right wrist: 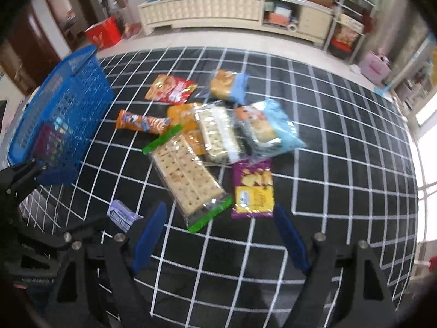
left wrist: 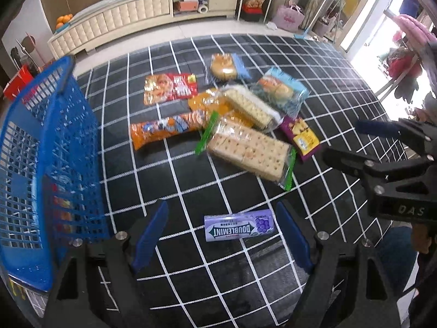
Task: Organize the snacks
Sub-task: 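Grasp the cracker pack with the right gripper and lift it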
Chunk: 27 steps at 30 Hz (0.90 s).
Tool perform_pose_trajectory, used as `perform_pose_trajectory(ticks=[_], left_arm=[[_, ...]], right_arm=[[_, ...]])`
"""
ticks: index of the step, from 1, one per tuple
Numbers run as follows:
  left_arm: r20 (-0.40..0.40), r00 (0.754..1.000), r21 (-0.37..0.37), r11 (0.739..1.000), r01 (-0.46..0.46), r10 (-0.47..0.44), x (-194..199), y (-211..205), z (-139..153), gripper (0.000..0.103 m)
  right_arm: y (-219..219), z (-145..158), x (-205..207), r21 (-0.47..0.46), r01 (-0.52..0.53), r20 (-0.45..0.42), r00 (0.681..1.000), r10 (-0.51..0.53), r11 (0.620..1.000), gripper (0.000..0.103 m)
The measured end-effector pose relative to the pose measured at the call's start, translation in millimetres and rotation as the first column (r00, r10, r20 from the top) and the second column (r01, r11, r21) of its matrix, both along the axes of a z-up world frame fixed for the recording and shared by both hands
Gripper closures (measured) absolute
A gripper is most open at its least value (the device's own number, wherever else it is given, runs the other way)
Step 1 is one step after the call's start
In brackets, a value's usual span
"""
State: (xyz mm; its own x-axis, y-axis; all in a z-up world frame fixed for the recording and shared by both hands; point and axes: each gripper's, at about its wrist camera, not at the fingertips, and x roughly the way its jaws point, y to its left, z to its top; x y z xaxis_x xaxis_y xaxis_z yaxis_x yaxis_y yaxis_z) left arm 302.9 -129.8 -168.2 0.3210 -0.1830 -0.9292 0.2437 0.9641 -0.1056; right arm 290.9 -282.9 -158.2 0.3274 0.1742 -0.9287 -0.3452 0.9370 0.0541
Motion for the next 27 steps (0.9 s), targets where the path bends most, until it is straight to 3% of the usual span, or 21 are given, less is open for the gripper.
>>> perform_pose_trajectory(ticks=[8,15,18,20,22,27], left_arm=[[-0.036,0.998,0.016,0.999,0.051,-0.050,-7,-1,-30,0.024],[-0.051,0.995,0.009,0.996,0.087,-0.086,-7,2,-41,0.024],[-0.056,0.995,0.000,0.996,0.085,-0.085,-6,4,-44,0.024],[-0.059,0.995,-0.010,0.997,0.082,-0.083,-6,6,-45,0.024],[-0.060,0.995,-0.013,0.997,0.081,-0.082,-4,7,-47,0.024],[-0.051,0.994,-0.008,0.995,0.098,-0.098,-8,7,-47,0.024]], right_arm=[[41,-39,19,-0.013,-0.179,-0.059,0.982,0.178,0.984,0.019],[52,-75,41,-0.030,-0.187,-0.124,0.976,0.182,0.982,0.019],[56,-79,44,-0.048,-0.208,-0.107,0.973,0.202,0.977,0.019],[58,-80,43,-0.066,-0.229,-0.094,0.970,0.222,0.971,0.024],[61,-76,37,-0.079,-0.252,-0.064,0.967,0.247,0.965,0.038],[48,-70,22,-0.049,-0.206,-0.050,0.978,0.204,0.977,0.041]])
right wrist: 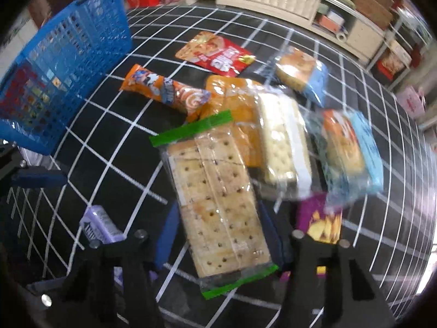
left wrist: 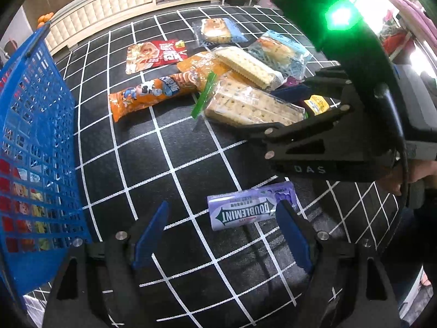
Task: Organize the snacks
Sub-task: 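Grasp the cracker pack with the right gripper and lift it, then grasp the purple Doublemint gum box with the left gripper while the right holds the crackers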
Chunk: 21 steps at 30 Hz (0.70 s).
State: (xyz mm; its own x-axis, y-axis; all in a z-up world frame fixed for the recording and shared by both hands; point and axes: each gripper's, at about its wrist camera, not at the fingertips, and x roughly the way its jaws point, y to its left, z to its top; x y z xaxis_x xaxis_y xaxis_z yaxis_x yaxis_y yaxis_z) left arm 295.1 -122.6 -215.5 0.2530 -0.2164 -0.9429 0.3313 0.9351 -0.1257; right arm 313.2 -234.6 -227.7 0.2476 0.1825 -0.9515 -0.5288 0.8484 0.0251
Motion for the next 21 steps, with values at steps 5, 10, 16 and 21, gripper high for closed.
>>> perform_pose_trajectory(ticks=[5,10,16,21], left_arm=[[0.028,0.998,0.010,0.998,0.058,-0.058,-12,-5,9,0.024],[0.050,0.991,0.024,0.992,0.124,-0.125,-23,-13,22,0.024],[0.093,0.982,0.046,0.986,0.160,-0.164,-32,-22,36,0.024],[0.098,0.948,0.088,0.952,0.294,-0.302,-37,-37,36,0.024]], right_arm=[[-22,23,-26,0.039,0.113,0.028,0.993,-0.114,0.993,0.041],[-43,45,-50,0.051,0.223,0.047,0.973,-0.225,0.974,0.041],[-59,56,-69,0.085,0.288,0.043,0.955,-0.292,0.954,0.041],[-67,54,-86,0.123,0.363,0.033,0.929,-0.369,0.924,0.041]])
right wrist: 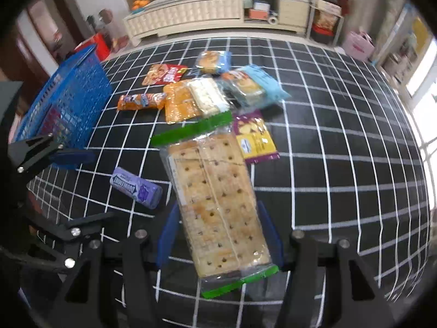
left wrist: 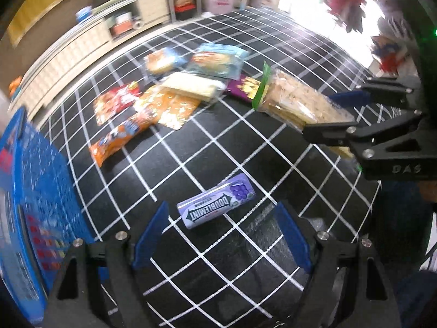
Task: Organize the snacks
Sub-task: 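Grasp the purple Doublemint gum box with the left gripper while the right holds the crackers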
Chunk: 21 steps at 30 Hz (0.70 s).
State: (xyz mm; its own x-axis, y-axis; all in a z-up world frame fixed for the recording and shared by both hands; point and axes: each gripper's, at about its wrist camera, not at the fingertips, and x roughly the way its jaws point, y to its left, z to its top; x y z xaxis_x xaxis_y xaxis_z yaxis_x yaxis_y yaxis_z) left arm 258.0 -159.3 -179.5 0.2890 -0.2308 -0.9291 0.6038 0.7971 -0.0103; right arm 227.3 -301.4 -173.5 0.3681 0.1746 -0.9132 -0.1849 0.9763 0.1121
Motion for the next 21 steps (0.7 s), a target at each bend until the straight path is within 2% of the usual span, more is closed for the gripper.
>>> perform_pose_trajectory(ticks=[3,6,10,21], left_arm=[[0.005,0.998,0.036,0.998,0.058,-0.059,3,-7,-7,0.024],[-0.009,0.994,0.036,0.994,0.108,-0.107,7,-9,-15,0.024],[-0.024,0.988,0.079,0.985,0.152,-0.150,13,-16,-35,0.024],[-0.061,0.987,0.073,0.985,0.155,-0.150,30,-8,-67,0.025]], right_arm=[[-2,-1,-11,-0.012,0.058,0.005,0.998,-0.058,0.998,0.041],[3,-8,-14,-0.009,0.076,-0.008,0.997,-0.076,0.997,0.041],[2,-18,-14,0.017,0.088,-0.039,0.995,-0.087,0.996,0.041],[1,-26,-1,0.036,0.092,-0.048,0.995,-0.090,0.995,0.041]])
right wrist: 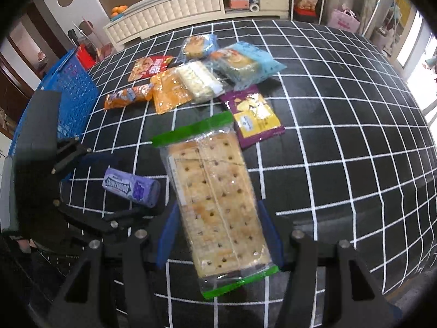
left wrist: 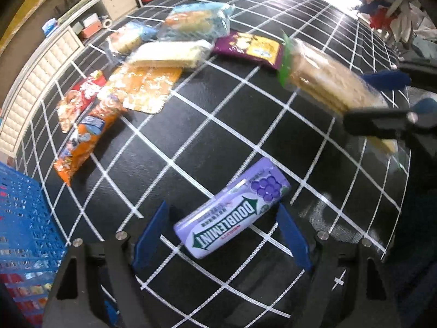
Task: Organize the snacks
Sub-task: 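Grasp the purple Doublemint gum box with the left gripper while the right holds the crackers, then drop the gum box into the basket with the left gripper while the right carries crackers over it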
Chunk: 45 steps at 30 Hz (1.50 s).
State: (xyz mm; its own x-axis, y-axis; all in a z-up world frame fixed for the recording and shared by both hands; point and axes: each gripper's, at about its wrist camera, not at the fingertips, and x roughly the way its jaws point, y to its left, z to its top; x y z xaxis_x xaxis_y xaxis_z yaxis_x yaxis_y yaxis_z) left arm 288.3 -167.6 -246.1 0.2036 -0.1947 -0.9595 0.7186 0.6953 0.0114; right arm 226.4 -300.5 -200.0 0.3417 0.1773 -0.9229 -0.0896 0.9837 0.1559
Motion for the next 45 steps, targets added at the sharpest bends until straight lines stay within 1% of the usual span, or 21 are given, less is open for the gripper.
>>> perform_pose_trajectory(ticks=[1,2,3,4,5,6,8,9,11,14,18,21,26,29,33,36,40,45], left_arm=[[-0.005,1.000,-0.010,1.000,-0.006,0.006,1,1,0,0.026],[-0.013,1.000,-0.024,1.000,-0.012,0.011,1,1,1,0.034],[-0.006,1.000,-0.026,1.000,-0.014,0.013,0,2,1,0.043],[-0.005,1.000,-0.032,0.999,-0.017,0.016,0,3,3,0.048],[-0.009,1.000,-0.032,0.999,-0.018,0.018,-2,3,5,0.056],[-0.013,1.000,-0.029,0.999,-0.019,0.019,-2,2,5,0.062],[-0.012,1.000,-0.019,1.000,-0.022,0.021,-4,1,6,0.069],[-0.010,1.000,-0.016,1.000,-0.026,0.026,-5,-1,7,0.070],[-0.005,0.999,-0.012,0.999,-0.042,0.042,-8,-3,7,0.071],[0.000,0.997,-0.029,0.996,-0.080,0.080,-11,-3,8,0.072],[0.006,0.989,-0.081,0.986,-0.149,0.150,-14,6,20,0.074],[0.021,0.983,-0.127,0.975,-0.180,0.184,-17,15,43,0.074],[0.089,0.973,-0.156,0.968,-0.197,0.213,-25,29,75,0.075],[0.111,0.963,-0.198,0.955,-0.221,0.246,-32,41,95,0.075],[0.150,0.952,-0.243,0.943,-0.227,0.268,-40,52,123,0.075],[0.194,0.938,-0.269,0.935,-0.230,0.286,-49,66,148,0.075],[0.248,0.913,-0.300,0.922,-0.246,0.324,-58,91,180,0.075],[0.274,0.879,-0.329,0.897,-0.294,0.389,-64,130,204,0.075]], right_arm=[[1,-1,1,0.002,0.000,-0.001,1.000,0.000,1.000,0.041],[0,-1,2,0.006,0.001,-0.003,1.000,-0.001,1.000,0.041],[-1,-2,3,0.012,0.004,-0.005,1.000,-0.004,1.000,0.041],[-2,-2,4,0.014,0.006,-0.007,1.000,-0.006,1.000,0.041],[-2,-3,5,0.014,0.008,-0.009,1.000,-0.008,1.000,0.041],[-3,-3,5,0.015,0.009,-0.009,1.000,-0.009,1.000,0.041],[-3,-3,6,0.018,0.013,-0.007,1.000,-0.012,1.000,0.041],[-4,-2,5,0.019,0.014,-0.005,1.000,-0.013,1.000,0.041],[-3,-1,4,0.022,0.015,-0.002,1.000,-0.015,1.000,0.041],[-2,4,3,0.020,0.014,0.006,1.000,-0.015,1.000,0.041],[-1,17,-1,0.016,0.016,0.031,0.999,-0.017,1.000,0.041],[3,32,-5,0.010,0.010,0.063,0.998,-0.011,1.000,0.041],[15,59,-13,-0.003,-0.001,0.118,0.993,0.001,1.000,0.041],[23,78,-21,-0.003,-0.016,0.156,0.988,0.016,1.000,0.041],[38,101,-27,-0.007,-0.041,0.205,0.978,0.042,0.999,0.041],[51,116,-28,-0.007,-0.066,0.235,0.970,0.066,0.998,0.041],[72,133,-26,-0.001,-0.103,0.268,0.958,0.099,0.995,0.041],[109,152,-21,-0.007,-0.170,0.312,0.936,0.163,0.985,0.041]])
